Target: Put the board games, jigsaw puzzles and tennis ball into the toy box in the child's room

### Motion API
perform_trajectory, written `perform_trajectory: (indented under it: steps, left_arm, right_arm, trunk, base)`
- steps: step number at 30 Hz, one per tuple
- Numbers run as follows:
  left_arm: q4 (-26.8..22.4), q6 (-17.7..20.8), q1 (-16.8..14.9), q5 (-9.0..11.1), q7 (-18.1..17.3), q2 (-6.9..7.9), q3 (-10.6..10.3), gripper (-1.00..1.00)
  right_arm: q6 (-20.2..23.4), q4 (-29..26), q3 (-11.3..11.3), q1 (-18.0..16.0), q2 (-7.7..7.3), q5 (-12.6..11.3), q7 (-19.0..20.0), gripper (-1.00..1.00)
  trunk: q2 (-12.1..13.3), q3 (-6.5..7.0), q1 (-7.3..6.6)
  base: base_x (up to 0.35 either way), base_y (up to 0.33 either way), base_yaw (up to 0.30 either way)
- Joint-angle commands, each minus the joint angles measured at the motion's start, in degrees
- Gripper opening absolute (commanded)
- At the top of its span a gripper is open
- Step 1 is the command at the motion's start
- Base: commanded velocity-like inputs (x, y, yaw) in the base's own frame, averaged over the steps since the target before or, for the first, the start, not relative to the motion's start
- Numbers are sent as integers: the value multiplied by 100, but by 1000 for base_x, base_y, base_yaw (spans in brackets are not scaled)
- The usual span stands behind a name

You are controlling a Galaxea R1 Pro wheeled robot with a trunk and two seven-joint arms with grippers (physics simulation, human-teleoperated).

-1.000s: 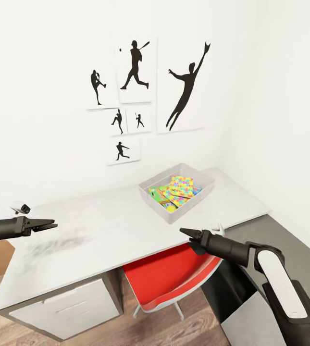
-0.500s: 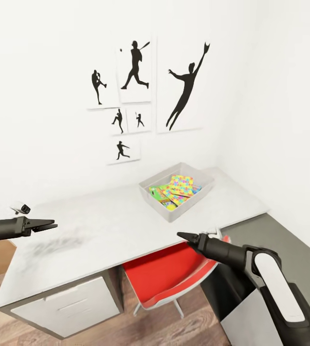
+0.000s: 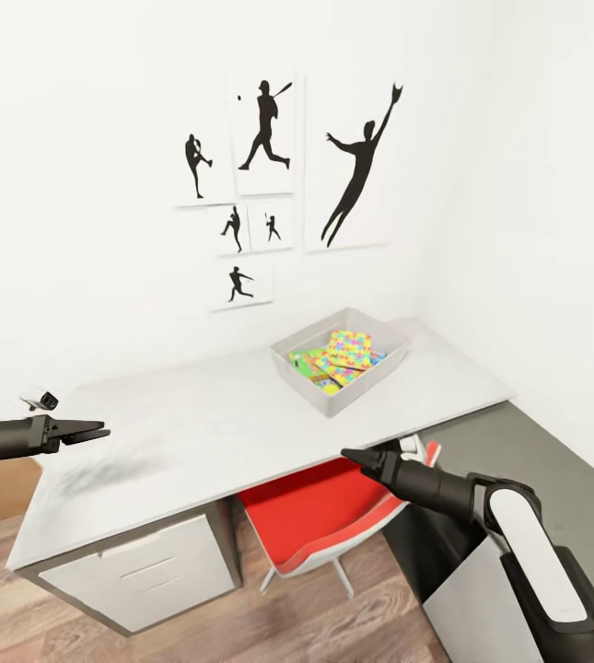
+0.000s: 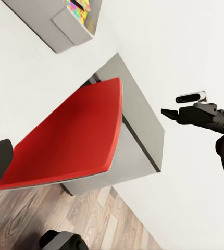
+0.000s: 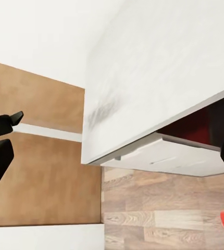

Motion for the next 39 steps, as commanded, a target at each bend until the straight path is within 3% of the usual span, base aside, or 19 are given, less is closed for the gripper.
perform_trajectory:
  steps: [1, 28, 39]
  left_arm:
    - [4, 61, -7, 17, -20, 8, -25, 100]
    - [9, 52, -7, 6, -20, 8, -28, 100]
    - [10, 52, -7, 12, -20, 8, -25, 100]
  right_arm:
    - [15, -2, 2, -5, -4, 45, 37, 100]
    - [15, 52, 2, 3, 13, 59, 24, 100]
    - [15, 52, 2, 3, 5, 64, 30, 100]
  trunk:
    - [-13, -12, 2]
    - [-13, -218, 2]
    - [-13, -229, 2]
  base:
    - [-94, 82, 0]
    - [-9, 59, 0]
    - [-117, 88, 0]
